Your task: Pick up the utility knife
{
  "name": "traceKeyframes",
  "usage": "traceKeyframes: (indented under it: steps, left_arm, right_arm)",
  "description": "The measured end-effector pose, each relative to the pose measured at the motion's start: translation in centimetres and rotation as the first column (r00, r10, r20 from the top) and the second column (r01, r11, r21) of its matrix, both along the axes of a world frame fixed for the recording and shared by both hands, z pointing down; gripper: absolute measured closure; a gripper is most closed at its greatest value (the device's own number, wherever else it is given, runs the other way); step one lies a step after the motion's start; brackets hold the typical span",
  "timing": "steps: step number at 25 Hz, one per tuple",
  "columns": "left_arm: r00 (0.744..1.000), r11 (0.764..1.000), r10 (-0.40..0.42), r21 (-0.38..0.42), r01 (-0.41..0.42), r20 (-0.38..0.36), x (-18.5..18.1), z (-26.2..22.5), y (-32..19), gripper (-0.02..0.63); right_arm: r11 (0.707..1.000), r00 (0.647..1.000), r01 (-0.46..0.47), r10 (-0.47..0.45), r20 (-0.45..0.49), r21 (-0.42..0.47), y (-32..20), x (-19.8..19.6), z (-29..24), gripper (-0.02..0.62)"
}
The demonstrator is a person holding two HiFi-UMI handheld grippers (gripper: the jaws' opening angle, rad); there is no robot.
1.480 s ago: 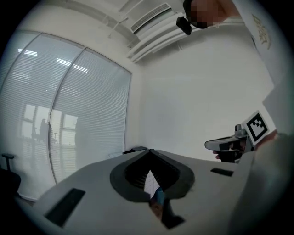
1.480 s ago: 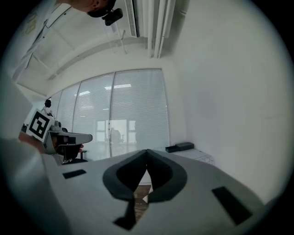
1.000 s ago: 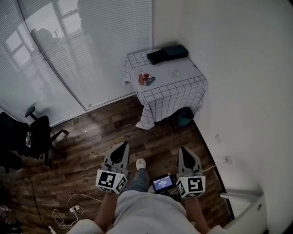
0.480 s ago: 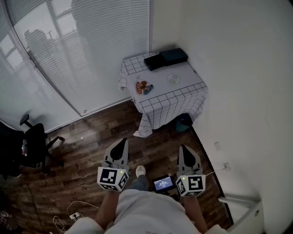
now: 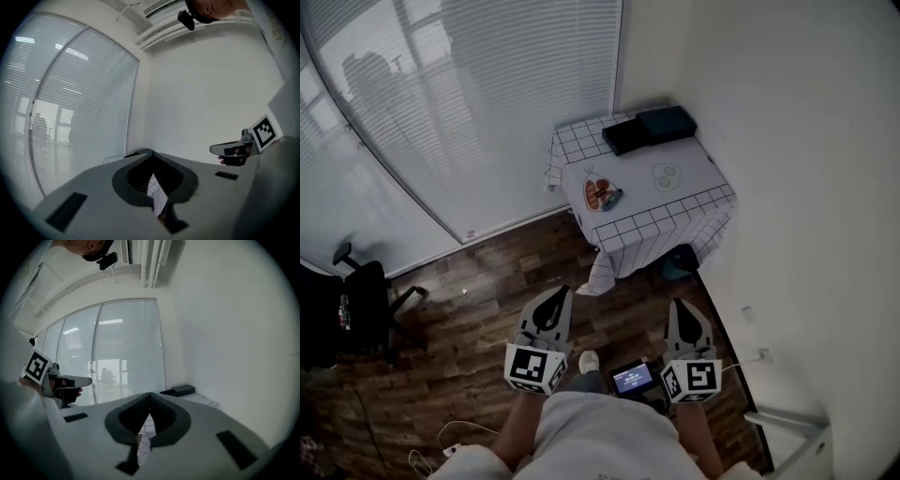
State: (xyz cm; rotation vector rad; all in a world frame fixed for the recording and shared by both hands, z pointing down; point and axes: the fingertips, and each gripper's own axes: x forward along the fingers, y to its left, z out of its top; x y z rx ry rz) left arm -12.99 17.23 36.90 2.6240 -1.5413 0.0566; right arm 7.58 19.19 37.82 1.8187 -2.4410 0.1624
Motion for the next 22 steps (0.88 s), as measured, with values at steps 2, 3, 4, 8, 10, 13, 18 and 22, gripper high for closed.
traceKeyframes:
  steps: [2,3,4,8,10,13,18,22]
  left_arm:
    - [1.0,1.0,0.021,0.019,-0.022,0.019,-0.2,-0.2,-1.3,0.598]
    - [0.999,0.999,0.026,0.023,-0.026,0.026,-0.3,-0.2,-1.9,0.598]
    - [0.999,0.999,0.027,0.025,-0.028,0.029,-0.3,-0.2,-2.6,0.598]
    - [0.999,0.999,0.039,0.035,-0.04,0.025,-0.3,-0.2,-4.5,0.598]
    - [0.999,0.999,0.039,0.024,-0.04,0.016,-0.3,-0.2,-5.4,0.598]
    - [0.999,0.999,0.044,0.017,-0.044,0.006,0.0,-0.1,-6.8,0.598]
    - [1.0,0.999,0.03,0.017,-0.03,0.01,1.0,-0.1,-10.2,0.598]
    - [1.0,1.0,0.023,0.019,-0.024,0.007,2.2,-0.1,-13.7,0.598]
  right_arm:
    - [1.0,1.0,-0.001,0.001,-0.002,-0.001,-1.3,-0.5,0.1,0.589]
    - [1.0,1.0,0.0,0.0,-0.004,-0.001,-1.9,-0.7,0.1,0.588]
    - [1.0,1.0,0.001,-0.001,-0.006,-0.001,-2.4,-0.9,0.2,0.589]
    - [1.0,1.0,-0.005,0.005,-0.006,-0.013,-4.2,-1.1,0.5,0.589]
    - [1.0,1.0,-0.002,0.002,-0.006,-0.016,-5.0,-1.2,0.5,0.589]
    - [1.0,1.0,0.002,-0.002,-0.005,-0.018,-6.6,-1.2,0.5,0.589]
    - [1.0,1.0,0.014,-0.014,0.003,-0.009,-10.2,-0.3,0.3,0.588]
    - [0.999,0.999,0.044,-0.044,-0.015,-0.005,-13.9,0.5,0.4,0.589]
